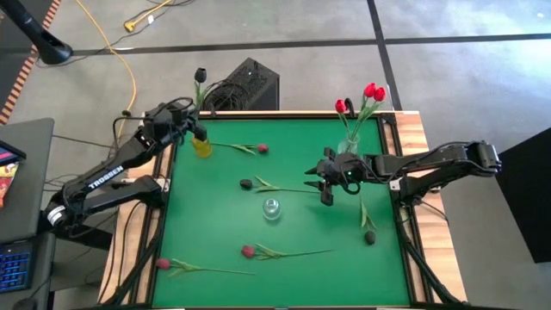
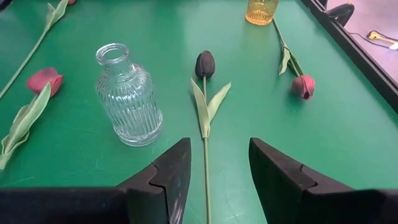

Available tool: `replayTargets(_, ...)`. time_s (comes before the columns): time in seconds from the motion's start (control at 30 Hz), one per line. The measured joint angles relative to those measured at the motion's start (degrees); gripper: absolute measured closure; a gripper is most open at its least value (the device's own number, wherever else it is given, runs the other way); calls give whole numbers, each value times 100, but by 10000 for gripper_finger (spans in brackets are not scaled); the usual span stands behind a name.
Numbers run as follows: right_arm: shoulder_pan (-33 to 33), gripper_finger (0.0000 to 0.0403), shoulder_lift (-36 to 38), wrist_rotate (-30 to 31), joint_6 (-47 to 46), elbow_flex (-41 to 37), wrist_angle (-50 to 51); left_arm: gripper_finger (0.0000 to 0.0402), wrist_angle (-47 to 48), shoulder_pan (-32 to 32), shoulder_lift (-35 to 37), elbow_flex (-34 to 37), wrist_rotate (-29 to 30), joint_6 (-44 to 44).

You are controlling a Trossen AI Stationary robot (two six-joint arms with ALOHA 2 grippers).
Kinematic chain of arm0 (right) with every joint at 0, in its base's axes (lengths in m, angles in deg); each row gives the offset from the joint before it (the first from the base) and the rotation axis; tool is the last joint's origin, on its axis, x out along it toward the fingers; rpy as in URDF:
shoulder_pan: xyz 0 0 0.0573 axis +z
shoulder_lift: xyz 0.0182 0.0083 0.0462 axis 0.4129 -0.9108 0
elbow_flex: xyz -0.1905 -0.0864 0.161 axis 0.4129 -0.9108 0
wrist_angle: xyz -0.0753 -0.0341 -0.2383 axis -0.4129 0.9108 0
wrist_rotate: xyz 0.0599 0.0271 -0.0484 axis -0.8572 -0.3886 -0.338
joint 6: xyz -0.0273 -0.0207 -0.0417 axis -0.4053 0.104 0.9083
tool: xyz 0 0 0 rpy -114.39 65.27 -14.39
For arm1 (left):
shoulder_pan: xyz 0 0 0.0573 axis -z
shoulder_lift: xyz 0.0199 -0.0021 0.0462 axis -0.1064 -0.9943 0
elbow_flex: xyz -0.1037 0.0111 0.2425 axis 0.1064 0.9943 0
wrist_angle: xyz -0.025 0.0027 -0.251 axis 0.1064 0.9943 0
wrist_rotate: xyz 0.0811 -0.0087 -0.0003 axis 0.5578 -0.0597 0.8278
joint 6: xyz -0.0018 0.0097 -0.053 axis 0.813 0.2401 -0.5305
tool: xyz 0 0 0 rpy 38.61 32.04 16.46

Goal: Sort flowers into vase by color
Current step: Put the left black tulip into the yellow vase

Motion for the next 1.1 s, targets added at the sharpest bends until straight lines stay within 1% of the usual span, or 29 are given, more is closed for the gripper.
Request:
replayTargets(0.17, 0, 216, 0, 0, -2, 0, 0, 400, 30, 0, 0, 115, 125, -169)
replayTargets(0.23, 13, 216, -1, 0, -5, 0, 6, 393, 64, 2, 0, 124, 130, -238)
replayTargets(0.33, 62, 216, 0, 1, -72, 1, 106, 370, 158, 2, 7, 126, 130, -273)
replayTargets(0.43, 70, 216, 0, -2, -213, 2, 287, 338, 309, 9, 58, 125, 92, -238)
replayTargets(0.5, 68, 216, -1, 0, -345, 2, 393, 316, 574, 9, 106, 48, -39, -211)
replayTargets(0.6, 68, 216, 0, 2, -495, 2, 473, 289, 1075, 25, 215, -173, -69, -174)
replayTargets(0.73, 68, 216, -2, 0, -566, 2, 476, 267, 1677, 96, 370, -486, -263, -289)
replayTargets(0.83, 68, 216, -1, 0, -568, 2, 476, 263, 1966, 210, 506, -666, -550, -465)
replayTargets(0.93, 68, 216, 0, 0, -614, 2, 476, 263, 2462, 343, 597, -805, -969, -620)
replayTargets(1.0, 68, 216, -2, 0, -670, 2, 474, 263, 2777, 431, 628, -856, -1428, -689)
replayTargets(1.1, 68, 216, -31, 0, -671, 2, 442, 262, 3189, 581, 654, -857, -2308, -697)
